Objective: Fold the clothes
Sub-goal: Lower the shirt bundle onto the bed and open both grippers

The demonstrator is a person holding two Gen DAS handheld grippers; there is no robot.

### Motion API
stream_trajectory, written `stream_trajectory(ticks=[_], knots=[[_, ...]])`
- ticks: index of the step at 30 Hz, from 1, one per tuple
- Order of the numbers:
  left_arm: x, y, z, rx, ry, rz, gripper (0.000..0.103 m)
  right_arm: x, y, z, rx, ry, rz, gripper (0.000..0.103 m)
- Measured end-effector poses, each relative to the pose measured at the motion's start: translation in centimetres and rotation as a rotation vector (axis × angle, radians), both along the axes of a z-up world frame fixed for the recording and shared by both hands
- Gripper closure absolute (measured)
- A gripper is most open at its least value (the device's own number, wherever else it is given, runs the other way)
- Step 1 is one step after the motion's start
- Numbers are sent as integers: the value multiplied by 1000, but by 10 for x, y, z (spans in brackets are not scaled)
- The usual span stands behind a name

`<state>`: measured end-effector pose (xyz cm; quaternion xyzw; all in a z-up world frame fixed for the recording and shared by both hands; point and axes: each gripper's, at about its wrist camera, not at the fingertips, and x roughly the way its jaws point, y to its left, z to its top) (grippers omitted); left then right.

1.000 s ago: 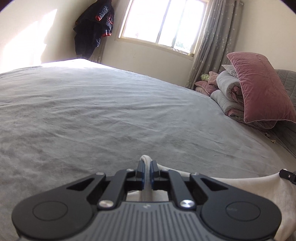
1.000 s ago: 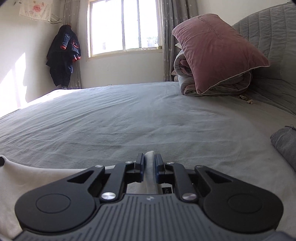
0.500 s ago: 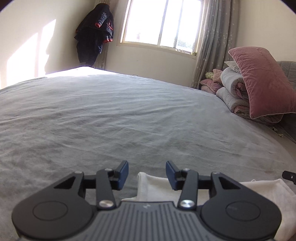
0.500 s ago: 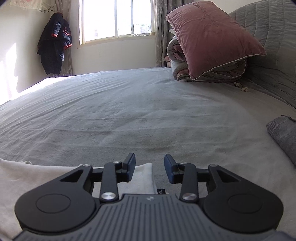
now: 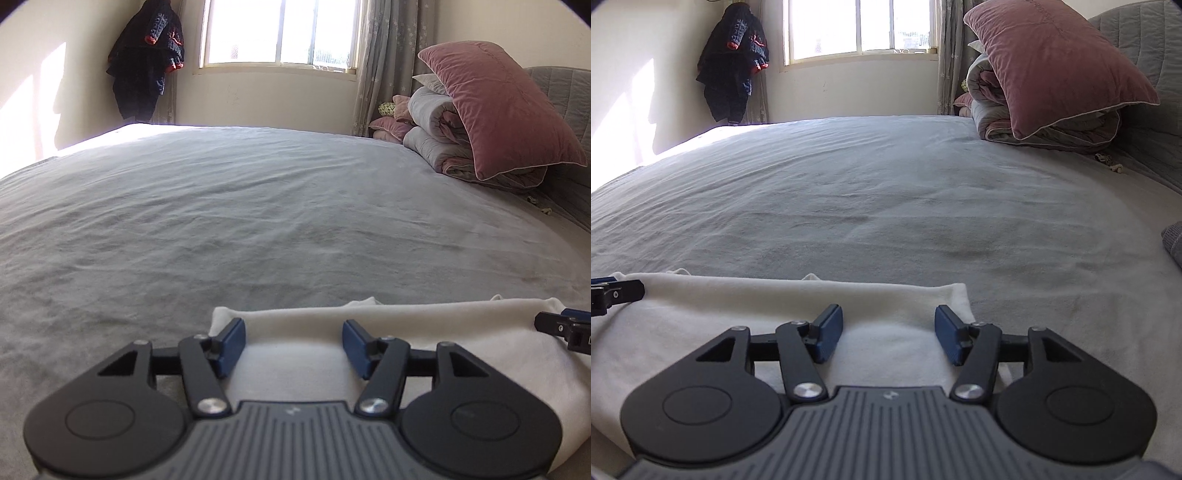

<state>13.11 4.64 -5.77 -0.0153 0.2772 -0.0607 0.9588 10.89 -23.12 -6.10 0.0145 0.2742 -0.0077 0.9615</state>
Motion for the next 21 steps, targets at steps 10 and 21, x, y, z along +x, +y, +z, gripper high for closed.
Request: stream_trajectory(ticks=[10,21], knots=[[-24,22,21,12,1,20,29,-19,2,9,-49,-21,1,42],[-44,88,18,-343,210,114,26,-40,20,31,39,-62,30,42]])
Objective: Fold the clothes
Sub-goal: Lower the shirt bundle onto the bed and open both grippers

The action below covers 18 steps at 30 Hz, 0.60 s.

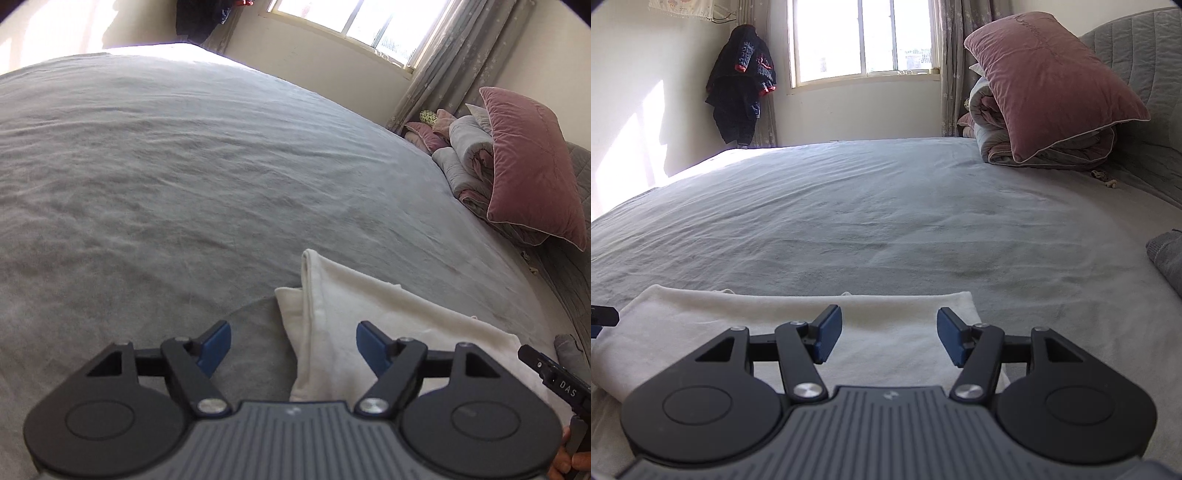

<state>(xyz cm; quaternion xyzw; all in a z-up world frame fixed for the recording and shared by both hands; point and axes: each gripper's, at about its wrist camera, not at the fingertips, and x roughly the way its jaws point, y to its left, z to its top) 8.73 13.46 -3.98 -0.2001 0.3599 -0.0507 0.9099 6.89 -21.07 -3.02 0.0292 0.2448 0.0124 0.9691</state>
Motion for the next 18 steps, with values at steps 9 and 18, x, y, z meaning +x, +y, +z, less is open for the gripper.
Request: stream_trajectory(ticks=[9,18], knots=[[-4,8,-6,-122,61,-10,24,0,29,3,-30,60,37,42],[-11,-6,-2,-23,55,-33,23,-2,34,2,-26,95,41,40]])
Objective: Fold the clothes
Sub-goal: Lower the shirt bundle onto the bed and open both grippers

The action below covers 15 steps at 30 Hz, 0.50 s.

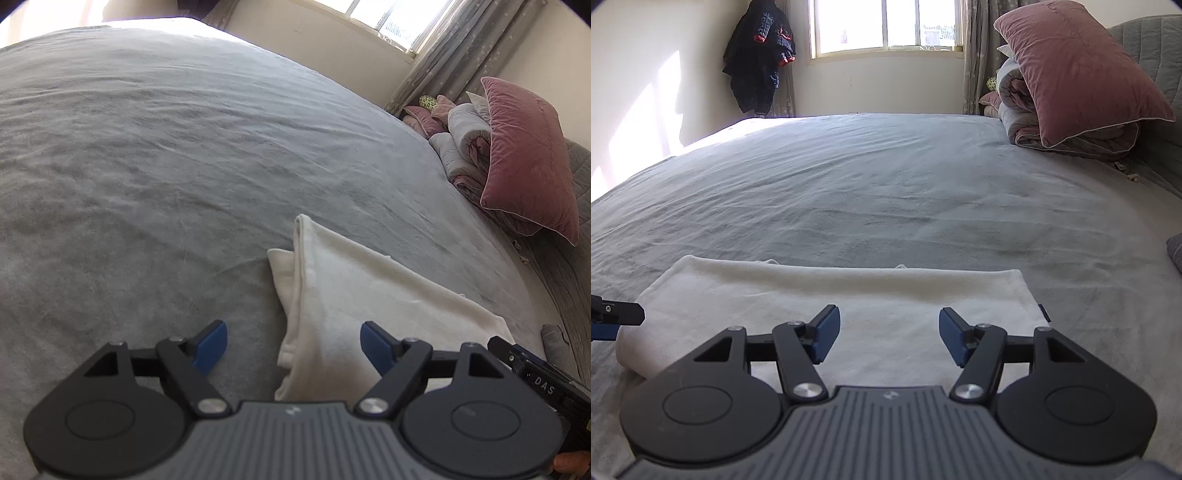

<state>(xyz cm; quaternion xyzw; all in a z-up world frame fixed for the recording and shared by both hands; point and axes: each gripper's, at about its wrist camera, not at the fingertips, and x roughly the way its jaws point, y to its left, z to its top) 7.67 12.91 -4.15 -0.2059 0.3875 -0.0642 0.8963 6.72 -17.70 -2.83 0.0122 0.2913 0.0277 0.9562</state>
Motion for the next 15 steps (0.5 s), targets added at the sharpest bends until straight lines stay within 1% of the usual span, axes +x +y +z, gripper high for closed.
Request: stream_trajectory(ticks=[3,5,6,7,10,11,13,15], knots=[[-4,3,4,9,-12,13,23,-1,-17,2,23,18,-33,40],[-9,6,11,-17,-57,22,25,-3,-33,5,55,21,-71,40],[-11,6,14,-27,-78,21,30,-4,-41,7,71,18,-93,39],[-11,-1,15,-26,-92,-2,35,-6,-47,8,84,14,-112,39],[-11,-21,19,-21,-133,-73,35,-11,-50,7,105,17,-123,39],[-11,-31,17,-3,-142,-99,35,-13,-48,6,109,20,-117,39],[-15,-50,13,84,-185,-124,31,-16,-40,3,102,24,-83,39],[-18,-65,8,186,-231,-155,27,-20,-28,-1,72,27,-37,39]])
